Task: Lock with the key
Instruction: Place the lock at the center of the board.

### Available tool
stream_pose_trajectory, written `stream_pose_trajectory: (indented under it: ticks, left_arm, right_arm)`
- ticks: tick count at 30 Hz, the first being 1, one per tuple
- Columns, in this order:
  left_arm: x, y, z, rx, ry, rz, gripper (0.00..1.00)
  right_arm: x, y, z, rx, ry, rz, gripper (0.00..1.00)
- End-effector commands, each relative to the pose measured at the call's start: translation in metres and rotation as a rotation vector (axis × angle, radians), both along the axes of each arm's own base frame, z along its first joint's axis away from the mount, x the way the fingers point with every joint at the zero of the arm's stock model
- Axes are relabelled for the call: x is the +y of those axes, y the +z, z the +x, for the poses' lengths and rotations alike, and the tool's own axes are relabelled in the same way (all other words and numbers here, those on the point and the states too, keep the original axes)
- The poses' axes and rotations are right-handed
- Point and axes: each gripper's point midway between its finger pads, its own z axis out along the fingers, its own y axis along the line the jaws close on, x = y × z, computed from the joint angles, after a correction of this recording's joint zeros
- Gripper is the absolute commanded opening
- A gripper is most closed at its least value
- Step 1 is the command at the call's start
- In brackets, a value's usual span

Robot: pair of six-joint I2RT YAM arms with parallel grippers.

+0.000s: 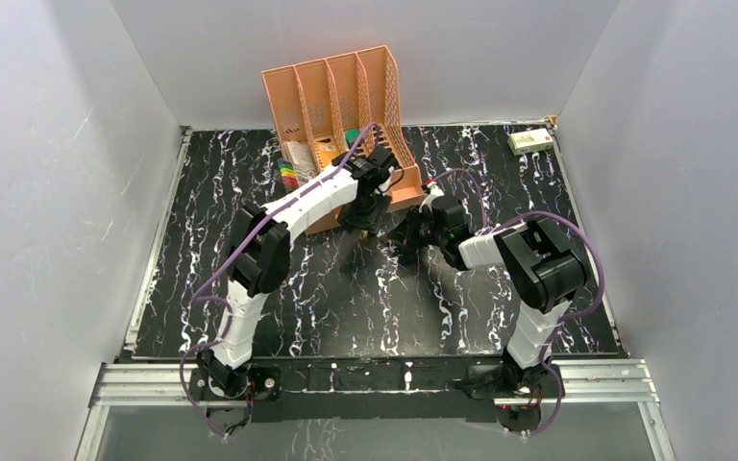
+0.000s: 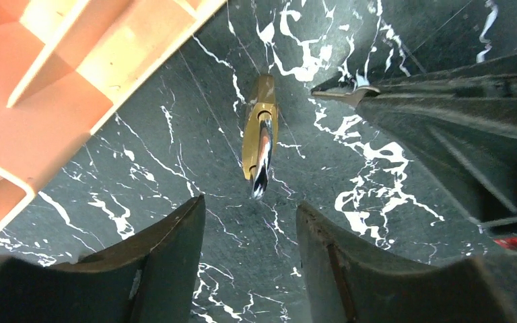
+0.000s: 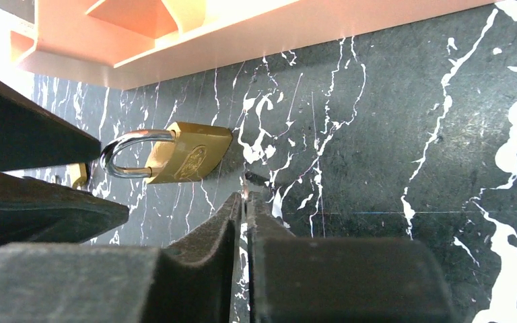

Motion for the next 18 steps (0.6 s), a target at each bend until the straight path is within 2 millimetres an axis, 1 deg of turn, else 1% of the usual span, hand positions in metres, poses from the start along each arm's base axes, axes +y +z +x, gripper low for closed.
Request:
stream_pose_trajectory:
  ticks: [1,3,5,8,10,11,13,15,16,17,18]
  left_arm:
    - [0.007,0.041,0.015,-0.063,-0.005,-0.029,0.54]
    - [0.012,0.061,0.025,-0.113,0.01,-0.045,0.59]
    - [0.018,0.08,0.032,-0.159,0.023,-0.084,0.61]
    - [0.028,0.108,0.033,-0.203,0.035,-0.19,0.69]
    - [0.042,0.122,0.032,-0.229,0.061,-0.255,0.72]
    - [0.053,0.127,0.031,-0.242,0.086,-0.276,0.74]
    - [0.079,0.136,0.03,-0.29,0.148,-0.302,0.84]
    - [0.103,0.142,0.024,-0.327,0.202,-0.346,0.97]
    - [0.117,0.143,0.021,-0.345,0.238,-0.36,0.98]
    - [0.131,0.149,0.015,-0.373,0.279,-0.387,0.98]
    - [0.144,0.142,0.012,-0.368,0.315,-0.392,0.98]
  right_arm:
    - [0.002,0.005,0.004,-0.035,-0.001,0.008,0.23]
    - [0.001,0.005,0.004,-0.038,-0.002,0.004,0.34]
    - [0.0,0.007,0.004,-0.043,-0.001,0.0,0.43]
    - [-0.001,0.008,0.005,-0.045,0.0,-0.02,0.53]
    - [-0.002,0.012,0.006,-0.052,0.009,-0.04,0.58]
    - [-0.003,0.014,0.006,-0.057,0.011,-0.051,0.59]
    - [-0.007,0.025,0.009,-0.085,0.003,-0.076,0.61]
    - [-0.014,0.038,0.012,-0.131,-0.024,-0.139,0.62]
    - [-0.017,0.044,0.013,-0.161,-0.04,-0.195,0.62]
    - [-0.02,0.054,0.012,-0.196,-0.049,-0.249,0.63]
    - [-0.019,0.06,0.012,-0.244,-0.056,-0.301,0.63]
